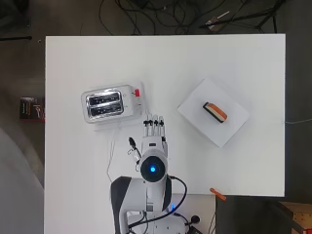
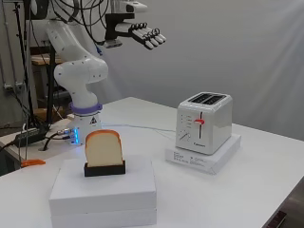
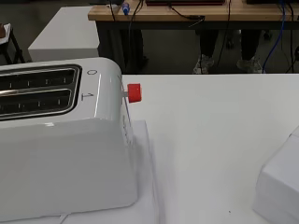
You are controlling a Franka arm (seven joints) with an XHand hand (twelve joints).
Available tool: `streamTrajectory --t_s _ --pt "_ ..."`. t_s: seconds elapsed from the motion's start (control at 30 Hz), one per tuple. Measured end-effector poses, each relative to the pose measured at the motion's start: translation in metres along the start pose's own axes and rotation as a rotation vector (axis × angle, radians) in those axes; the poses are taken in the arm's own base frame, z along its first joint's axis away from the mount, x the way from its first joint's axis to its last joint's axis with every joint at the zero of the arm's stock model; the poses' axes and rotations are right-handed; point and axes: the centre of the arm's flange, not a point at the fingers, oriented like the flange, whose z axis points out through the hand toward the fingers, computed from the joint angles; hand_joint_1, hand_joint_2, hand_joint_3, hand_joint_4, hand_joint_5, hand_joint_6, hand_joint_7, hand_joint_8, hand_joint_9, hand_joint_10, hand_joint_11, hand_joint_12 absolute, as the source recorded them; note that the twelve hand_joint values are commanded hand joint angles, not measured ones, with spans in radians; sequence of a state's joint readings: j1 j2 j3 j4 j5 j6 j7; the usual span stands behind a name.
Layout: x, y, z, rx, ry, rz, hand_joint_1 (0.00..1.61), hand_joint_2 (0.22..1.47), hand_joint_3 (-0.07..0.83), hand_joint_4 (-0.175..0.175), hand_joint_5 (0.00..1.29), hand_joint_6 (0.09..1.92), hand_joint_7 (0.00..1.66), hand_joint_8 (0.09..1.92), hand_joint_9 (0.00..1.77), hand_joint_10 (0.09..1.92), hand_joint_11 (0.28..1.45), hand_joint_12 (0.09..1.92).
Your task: Teleoperate dual arm-hand system to toast a bread
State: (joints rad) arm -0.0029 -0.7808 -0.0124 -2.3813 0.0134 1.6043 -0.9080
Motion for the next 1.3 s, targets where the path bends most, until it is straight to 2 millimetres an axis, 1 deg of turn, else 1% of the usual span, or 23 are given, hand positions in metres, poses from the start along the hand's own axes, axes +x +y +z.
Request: streamTrajectory --t_s 0.1,0.13,0.17,0.23,0.27,0.3,0.37,0.47,0.5,0.57,0.67,0.73,0.83,0.9,0.97,1.0,1.03,1.07,1.1,1.2,1.23,1.27,1.3 --pt "-0.007 0.001 0.011 -0.022 0.032 0.019 0.03 1.19 0.012 -0.028 0.18 0.09 0.18 0.09 0.28 0.09 0.40 0.09" --pt "-0.010 0.000 0.011 -0.027 0.040 0.026 0.03 1.19 0.010 -0.030 0.18 0.09 0.19 0.09 0.28 0.09 0.40 0.09" --pt "-0.013 0.001 0.011 -0.031 0.047 0.034 0.04 1.20 0.010 -0.042 0.19 0.09 0.19 0.09 0.29 0.09 0.40 0.09" --pt "-0.017 0.005 0.012 -0.029 0.054 0.049 0.05 1.21 0.010 -0.058 0.22 0.09 0.20 0.09 0.30 0.09 0.41 0.09" --pt "-0.021 0.011 0.013 -0.018 0.054 0.060 0.05 1.21 0.006 -0.058 0.24 0.09 0.21 0.09 0.31 0.09 0.42 0.09" --pt "-0.026 0.019 0.015 -0.001 0.052 0.082 0.05 1.21 0.003 -0.053 0.27 0.09 0.22 0.09 0.31 0.09 0.42 0.09" --pt "-0.045 0.044 0.020 0.057 0.046 0.149 0.07 1.20 -0.001 -0.037 0.30 0.09 0.23 0.09 0.32 0.09 0.42 0.09" --pt "-0.084 0.092 0.025 0.162 0.020 0.225 0.07 1.19 -0.004 0.012 0.31 0.09 0.26 0.09 0.37 0.09 0.45 0.09" --pt "-0.099 0.109 0.024 0.183 0.001 0.237 0.06 1.20 -0.002 0.021 0.31 0.09 0.28 0.09 0.39 0.09 0.45 0.09" --pt "-0.128 0.137 0.022 0.207 -0.052 0.259 0.05 1.21 0.004 0.028 0.32 0.09 0.30 0.09 0.42 0.09 0.45 0.09" --pt "-0.164 0.162 0.022 0.218 -0.081 0.295 0.05 1.23 0.009 0.028 0.34 0.09 0.33 0.09 0.44 0.09 0.45 0.09" --pt "-0.176 0.175 0.030 0.239 -0.090 0.296 0.05 1.24 0.005 0.022 0.35 0.09 0.36 0.09 0.48 0.09 0.45 0.09" --pt "-0.183 0.202 0.048 0.280 -0.120 0.283 0.11 1.23 -0.002 0.002 0.37 0.09 0.38 0.09 0.52 0.09 0.46 0.09" --pt "-0.191 0.223 0.068 0.322 -0.178 0.300 0.14 1.23 -0.002 -0.006 0.38 0.09 0.40 0.09 0.53 0.09 0.46 0.09" --pt "-0.204 0.239 0.091 0.372 -0.263 0.347 0.15 1.23 -0.001 -0.008 0.38 0.09 0.41 0.09 0.53 0.09 0.47 0.09" --pt "-0.211 0.245 0.098 0.386 -0.302 0.372 0.15 1.23 -0.002 -0.007 0.38 0.09 0.41 0.09 0.53 0.09 0.47 0.09" --pt "-0.216 0.250 0.098 0.386 -0.336 0.391 0.16 1.22 -0.004 -0.005 0.38 0.09 0.42 0.09 0.54 0.09 0.47 0.09" --pt "-0.216 0.254 0.092 0.373 -0.359 0.398 0.19 1.21 -0.009 -0.004 0.37 0.09 0.42 0.09 0.54 0.09 0.47 0.09" --pt "-0.214 0.256 0.080 0.347 -0.371 0.396 0.21 1.19 -0.013 -0.004 0.37 0.09 0.42 0.09 0.53 0.09 0.47 0.09" --pt "-0.198 0.256 0.030 0.250 -0.324 0.332 0.28 1.15 -0.018 -0.018 0.34 0.09 0.45 0.09 0.55 0.09 0.48 0.09" --pt "-0.196 0.258 0.019 0.230 -0.294 0.303 0.28 1.15 -0.018 -0.026 0.33 0.09 0.45 0.09 0.56 0.09 0.48 0.09" --pt "-0.195 0.263 0.011 0.217 -0.252 0.263 0.29 1.14 -0.017 -0.031 0.33 0.09 0.46 0.09 0.56 0.09 0.49 0.09" --pt "-0.193 0.269 0.011 0.217 -0.223 0.233 0.29 1.14 -0.015 -0.035 0.32 0.09 0.46 0.09 0.57 0.09 0.49 0.09"
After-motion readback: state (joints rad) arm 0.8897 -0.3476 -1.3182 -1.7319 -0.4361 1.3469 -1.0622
